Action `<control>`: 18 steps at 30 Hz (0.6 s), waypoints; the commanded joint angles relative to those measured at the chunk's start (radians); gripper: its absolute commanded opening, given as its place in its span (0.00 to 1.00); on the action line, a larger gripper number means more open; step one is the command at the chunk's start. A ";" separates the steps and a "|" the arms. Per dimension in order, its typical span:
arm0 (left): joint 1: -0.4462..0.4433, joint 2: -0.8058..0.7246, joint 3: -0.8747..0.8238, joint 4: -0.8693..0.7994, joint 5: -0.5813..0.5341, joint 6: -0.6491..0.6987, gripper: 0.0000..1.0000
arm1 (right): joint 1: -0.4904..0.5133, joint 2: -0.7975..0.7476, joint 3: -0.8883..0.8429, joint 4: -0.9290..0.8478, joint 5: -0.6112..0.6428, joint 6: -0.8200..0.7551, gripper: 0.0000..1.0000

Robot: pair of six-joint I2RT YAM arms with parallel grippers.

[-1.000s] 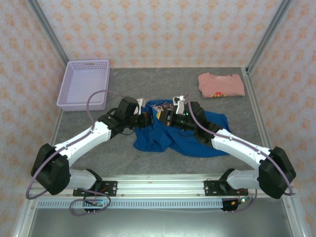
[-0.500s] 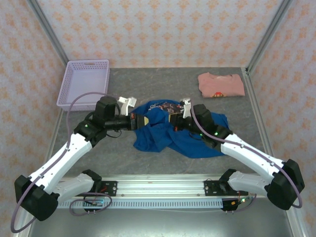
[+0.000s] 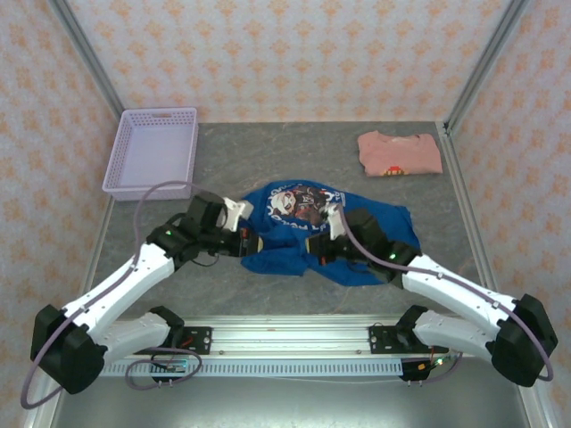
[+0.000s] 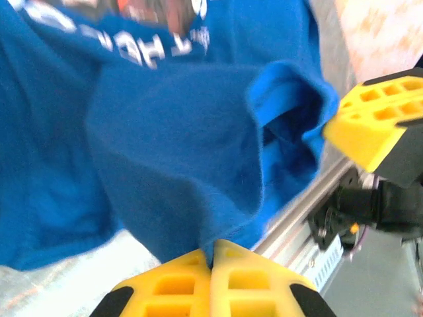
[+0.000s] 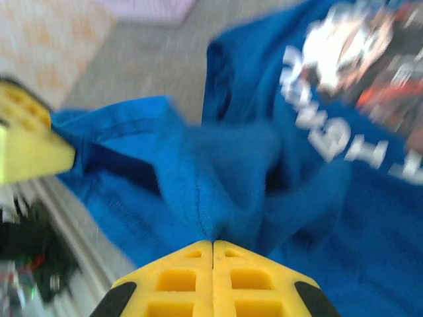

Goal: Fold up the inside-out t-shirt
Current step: Adjust the T-shirt at the center of the table, then turn over the T-shirt at the center of the table.

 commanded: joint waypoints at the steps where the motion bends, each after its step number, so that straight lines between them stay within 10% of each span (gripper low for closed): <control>1: -0.085 0.038 -0.040 -0.023 0.004 -0.022 0.00 | 0.042 -0.014 -0.015 -0.161 -0.041 -0.050 0.07; 5: -0.062 0.082 0.050 -0.133 -0.169 -0.001 0.38 | 0.003 -0.066 0.020 -0.122 0.197 -0.015 0.39; 10: 0.152 0.141 0.107 0.048 -0.262 -0.100 0.65 | -0.214 0.149 0.161 -0.027 0.299 0.082 0.51; 14: 0.194 0.347 0.252 0.047 -0.520 -0.046 0.71 | -0.250 0.460 0.397 -0.116 0.471 -0.074 0.60; 18: 0.251 0.566 0.371 0.052 -0.529 -0.023 0.73 | -0.350 0.718 0.574 -0.155 0.392 -0.163 0.77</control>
